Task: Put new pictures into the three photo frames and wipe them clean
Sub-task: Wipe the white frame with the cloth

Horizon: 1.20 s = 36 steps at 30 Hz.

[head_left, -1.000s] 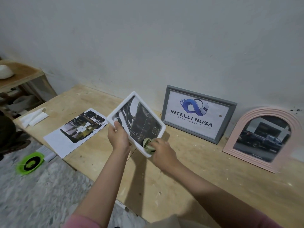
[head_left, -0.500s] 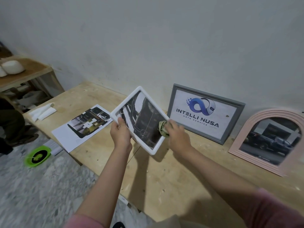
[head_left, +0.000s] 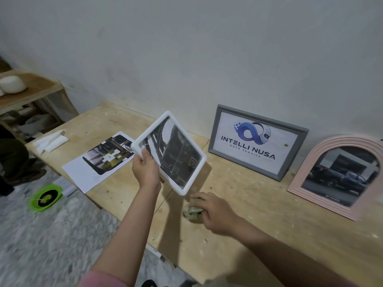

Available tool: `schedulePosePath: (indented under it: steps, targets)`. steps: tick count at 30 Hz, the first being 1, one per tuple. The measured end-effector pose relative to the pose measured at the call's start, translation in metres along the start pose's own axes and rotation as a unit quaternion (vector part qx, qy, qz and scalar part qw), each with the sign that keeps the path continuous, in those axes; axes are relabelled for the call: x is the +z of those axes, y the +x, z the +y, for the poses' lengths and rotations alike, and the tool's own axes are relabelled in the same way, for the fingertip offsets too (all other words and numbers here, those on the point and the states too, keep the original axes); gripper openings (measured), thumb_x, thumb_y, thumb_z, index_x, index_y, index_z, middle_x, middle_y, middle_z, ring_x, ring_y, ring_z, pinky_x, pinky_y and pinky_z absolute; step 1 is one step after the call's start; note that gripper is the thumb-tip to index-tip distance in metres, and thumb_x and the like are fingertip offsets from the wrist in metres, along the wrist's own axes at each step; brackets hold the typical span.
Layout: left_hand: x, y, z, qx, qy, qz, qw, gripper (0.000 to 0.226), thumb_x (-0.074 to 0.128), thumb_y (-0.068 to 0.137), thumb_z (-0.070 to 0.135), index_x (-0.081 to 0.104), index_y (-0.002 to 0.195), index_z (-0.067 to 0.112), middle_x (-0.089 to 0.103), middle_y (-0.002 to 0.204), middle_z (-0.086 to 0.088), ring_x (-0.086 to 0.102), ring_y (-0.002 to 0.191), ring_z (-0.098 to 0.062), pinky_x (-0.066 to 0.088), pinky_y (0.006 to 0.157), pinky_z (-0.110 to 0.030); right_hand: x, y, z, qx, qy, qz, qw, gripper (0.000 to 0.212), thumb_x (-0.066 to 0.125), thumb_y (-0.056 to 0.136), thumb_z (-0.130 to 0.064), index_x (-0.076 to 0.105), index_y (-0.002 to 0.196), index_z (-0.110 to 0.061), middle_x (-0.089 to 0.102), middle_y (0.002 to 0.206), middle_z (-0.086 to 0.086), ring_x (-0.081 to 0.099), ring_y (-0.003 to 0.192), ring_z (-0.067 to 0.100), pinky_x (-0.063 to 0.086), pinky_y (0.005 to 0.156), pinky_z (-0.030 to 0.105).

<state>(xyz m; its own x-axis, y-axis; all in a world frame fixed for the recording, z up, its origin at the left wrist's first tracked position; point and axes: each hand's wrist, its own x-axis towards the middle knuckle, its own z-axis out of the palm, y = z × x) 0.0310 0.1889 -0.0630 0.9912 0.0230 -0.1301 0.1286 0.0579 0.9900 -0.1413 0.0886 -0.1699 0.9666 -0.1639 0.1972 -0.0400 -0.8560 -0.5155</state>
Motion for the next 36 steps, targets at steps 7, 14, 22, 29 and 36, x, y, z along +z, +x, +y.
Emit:
schedulePosePath:
  steps: [7,14,22,29,36]
  targets:
    - [-0.005,0.028,0.007,0.035,0.019,-0.049,0.998,0.033,0.039,0.1,0.035,0.048,0.074,0.016,0.039,0.067,0.003,0.039,0.062,-0.013,0.037,0.062,-0.028,-0.018,0.016,0.03,0.353,0.233,0.138,0.895,0.02,0.045,0.075,-0.034,0.061,0.085,-0.04,0.066,0.082,-0.014,0.062,0.079,0.012,0.052,0.078,0.044]
    - [-0.011,0.06,0.003,-0.033,0.046,-0.171,0.984,0.036,0.039,0.1,0.036,0.052,0.073,0.016,0.053,0.075,0.001,0.049,0.072,-0.017,0.04,0.077,-0.037,-0.043,0.042,0.03,0.51,0.314,0.221,0.77,0.015,0.057,0.088,-0.03,0.055,0.091,-0.016,0.062,0.082,0.003,0.06,0.069,0.02,0.044,0.062,0.03]
    - [-0.048,0.112,-0.005,-0.012,0.138,-0.212,0.967,0.036,0.038,0.1,0.037,0.051,0.077,0.013,0.048,0.08,-0.009,0.047,0.077,-0.019,0.035,0.069,-0.033,-0.05,0.13,0.024,0.494,0.411,0.177,0.746,0.034,0.074,0.075,-0.014,0.062,0.104,-0.002,0.069,0.094,0.015,0.067,0.078,0.027,0.058,0.07,0.037]
    - [-0.05,0.16,-0.005,-0.048,0.13,-0.196,0.971,0.046,0.039,0.1,0.034,0.058,0.109,-0.007,0.058,0.11,-0.029,0.056,0.108,-0.034,0.043,0.095,-0.044,-0.031,0.221,0.022,0.439,0.182,0.153,0.866,0.025,0.059,0.077,-0.006,0.063,0.102,-0.011,0.06,0.089,0.002,0.055,0.082,0.019,0.039,0.068,0.022]
    - [-0.022,0.184,-0.018,-0.037,0.149,-0.194,0.969,0.033,0.04,0.1,0.032,0.05,0.078,0.01,0.045,0.079,-0.012,0.044,0.076,-0.018,0.034,0.068,-0.031,-0.021,0.292,0.084,0.339,0.058,0.086,0.935,0.039,0.05,0.074,0.002,0.064,0.106,-0.016,0.067,0.1,0.01,0.061,0.091,0.029,0.051,0.072,0.032]
